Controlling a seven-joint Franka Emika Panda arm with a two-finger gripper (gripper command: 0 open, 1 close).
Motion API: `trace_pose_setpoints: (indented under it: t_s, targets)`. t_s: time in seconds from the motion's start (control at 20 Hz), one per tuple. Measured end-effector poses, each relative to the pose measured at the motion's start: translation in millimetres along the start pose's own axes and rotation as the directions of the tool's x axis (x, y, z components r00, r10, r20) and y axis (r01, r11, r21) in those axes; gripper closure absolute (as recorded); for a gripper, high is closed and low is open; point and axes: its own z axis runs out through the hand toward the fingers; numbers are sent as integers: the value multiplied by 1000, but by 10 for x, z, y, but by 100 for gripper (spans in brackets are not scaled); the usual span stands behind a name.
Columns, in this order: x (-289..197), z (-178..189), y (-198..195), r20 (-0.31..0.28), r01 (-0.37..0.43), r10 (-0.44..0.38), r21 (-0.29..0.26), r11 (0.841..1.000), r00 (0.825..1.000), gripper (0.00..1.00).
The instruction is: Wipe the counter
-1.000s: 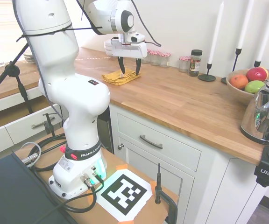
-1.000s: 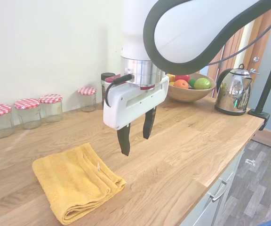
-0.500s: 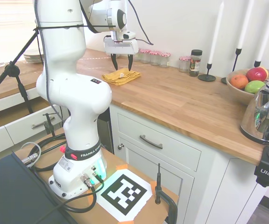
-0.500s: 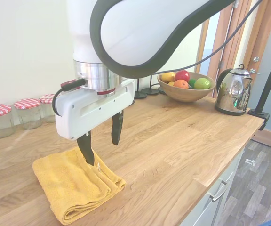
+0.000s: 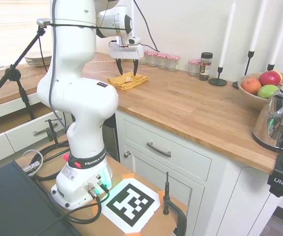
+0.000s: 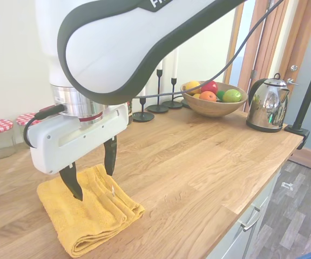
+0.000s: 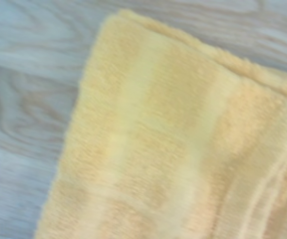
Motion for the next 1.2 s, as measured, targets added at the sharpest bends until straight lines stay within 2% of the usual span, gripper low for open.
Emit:
trace_pose_setpoints:
  t_s: [0.5, 1.05, 1.1, 1.2]
  targets:
    - [154, 331, -152, 44, -37, 37, -21, 999, 998, 0]
    - [24, 436, -316, 59, -101, 102, -25, 995, 993, 0]
    - [33, 438, -312, 62, -106, 107, -25, 994, 992, 100]
    - [42, 440, -307, 65, -111, 113, -24, 993, 992, 100]
